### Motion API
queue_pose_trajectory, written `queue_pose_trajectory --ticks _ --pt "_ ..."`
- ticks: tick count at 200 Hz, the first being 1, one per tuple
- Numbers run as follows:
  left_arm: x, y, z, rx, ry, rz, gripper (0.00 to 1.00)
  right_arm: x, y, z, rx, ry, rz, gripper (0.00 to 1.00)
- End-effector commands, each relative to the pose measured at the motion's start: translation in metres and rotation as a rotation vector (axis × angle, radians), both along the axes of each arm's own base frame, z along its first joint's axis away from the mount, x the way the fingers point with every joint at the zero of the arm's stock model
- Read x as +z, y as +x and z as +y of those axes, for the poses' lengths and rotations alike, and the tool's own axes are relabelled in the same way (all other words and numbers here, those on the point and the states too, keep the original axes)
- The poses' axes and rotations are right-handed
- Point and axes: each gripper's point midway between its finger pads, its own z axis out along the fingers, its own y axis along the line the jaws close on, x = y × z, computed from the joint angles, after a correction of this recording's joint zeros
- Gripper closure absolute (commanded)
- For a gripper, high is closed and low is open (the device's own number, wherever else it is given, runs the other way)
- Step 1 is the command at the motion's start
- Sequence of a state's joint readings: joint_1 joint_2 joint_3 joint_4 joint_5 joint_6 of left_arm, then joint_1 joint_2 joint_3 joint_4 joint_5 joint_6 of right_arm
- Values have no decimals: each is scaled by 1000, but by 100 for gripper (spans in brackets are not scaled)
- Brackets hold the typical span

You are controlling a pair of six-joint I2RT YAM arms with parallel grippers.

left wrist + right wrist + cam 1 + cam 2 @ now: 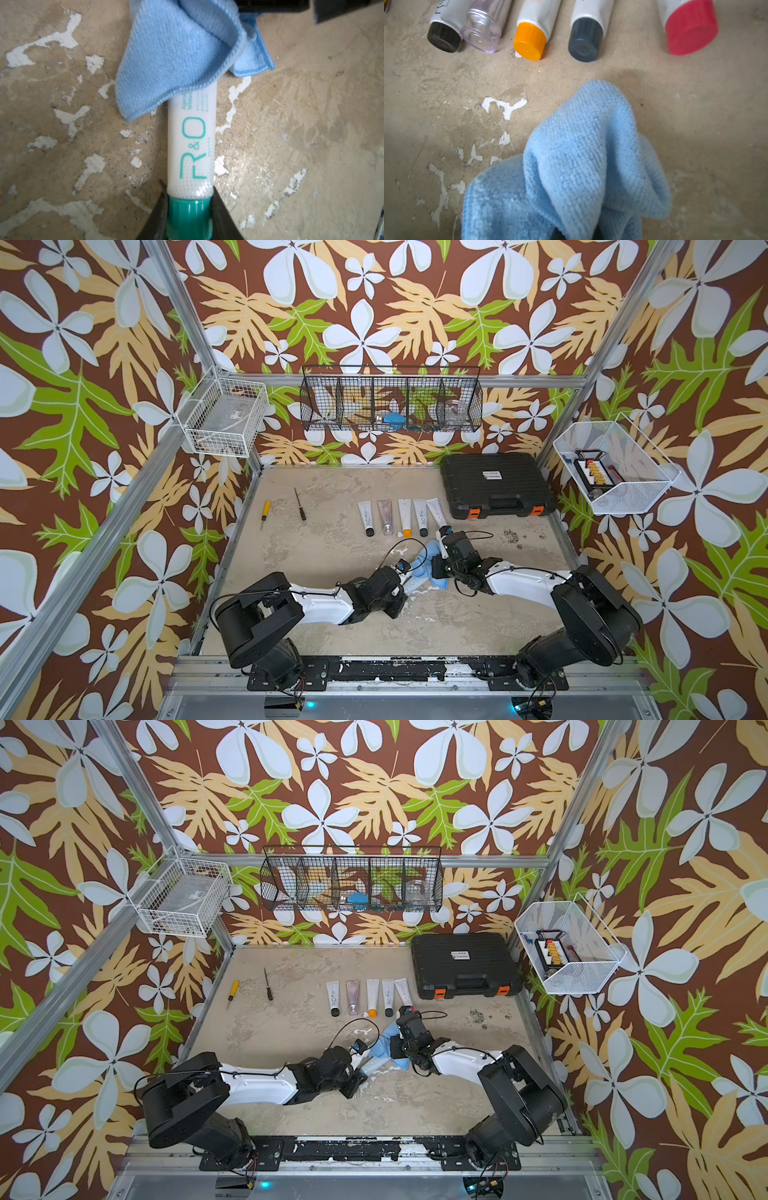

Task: Wipe the surface of the toothpaste tube
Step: Wipe the dirt from the toothpaste tube.

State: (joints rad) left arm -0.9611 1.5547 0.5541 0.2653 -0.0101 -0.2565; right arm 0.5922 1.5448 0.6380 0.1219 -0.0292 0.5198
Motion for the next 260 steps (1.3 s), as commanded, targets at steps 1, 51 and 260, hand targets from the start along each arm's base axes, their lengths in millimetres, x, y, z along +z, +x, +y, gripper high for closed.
queue_pose_trajectory --ticks 1,51,260 --pt "4 1 -3 -6 -16 -13 95 -9 -7 1 -11 16 18 100" --pt "4 3 -1 4 -9 -21 95 -13 -40 18 39 60 49 100" --pt "6 4 -1 4 -12 -32 95 -3 -83 76 186 221 114 100"
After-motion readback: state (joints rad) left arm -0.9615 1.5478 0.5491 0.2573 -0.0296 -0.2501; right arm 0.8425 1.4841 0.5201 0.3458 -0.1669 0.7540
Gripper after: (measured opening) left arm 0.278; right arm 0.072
